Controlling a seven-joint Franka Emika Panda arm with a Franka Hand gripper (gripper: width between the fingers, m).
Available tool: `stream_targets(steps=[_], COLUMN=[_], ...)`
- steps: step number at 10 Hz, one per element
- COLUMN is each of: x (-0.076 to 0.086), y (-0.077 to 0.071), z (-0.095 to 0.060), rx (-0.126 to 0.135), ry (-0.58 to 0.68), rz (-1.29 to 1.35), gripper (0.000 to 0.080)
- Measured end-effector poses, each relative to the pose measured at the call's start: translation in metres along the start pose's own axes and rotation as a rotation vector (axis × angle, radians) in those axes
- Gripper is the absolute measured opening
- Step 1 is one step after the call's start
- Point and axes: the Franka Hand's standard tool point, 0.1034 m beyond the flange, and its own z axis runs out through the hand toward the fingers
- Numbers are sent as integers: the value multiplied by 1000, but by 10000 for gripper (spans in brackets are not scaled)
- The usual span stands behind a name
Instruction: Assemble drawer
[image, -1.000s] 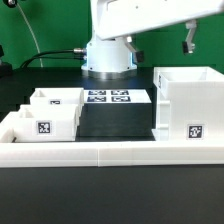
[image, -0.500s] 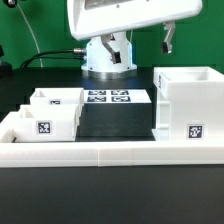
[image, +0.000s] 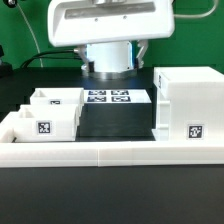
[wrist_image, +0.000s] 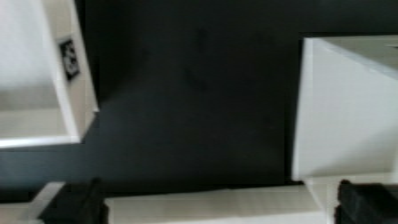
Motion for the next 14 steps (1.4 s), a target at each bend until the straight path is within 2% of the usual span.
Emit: stream_targets(steps=[1,2,7,9,13,14], x=[-6,-7,-10,-22,-37,-41], y=[12,18,21,34,47,50], z=[9,15,18,32,59,64], rx=[-8,-15,-15,-20,-34,-29], ry=[3,10,-2,-41,-80,-87], rz=[-13,-62,-46,-10,6,26], gripper=[649,649,649,649,649,649])
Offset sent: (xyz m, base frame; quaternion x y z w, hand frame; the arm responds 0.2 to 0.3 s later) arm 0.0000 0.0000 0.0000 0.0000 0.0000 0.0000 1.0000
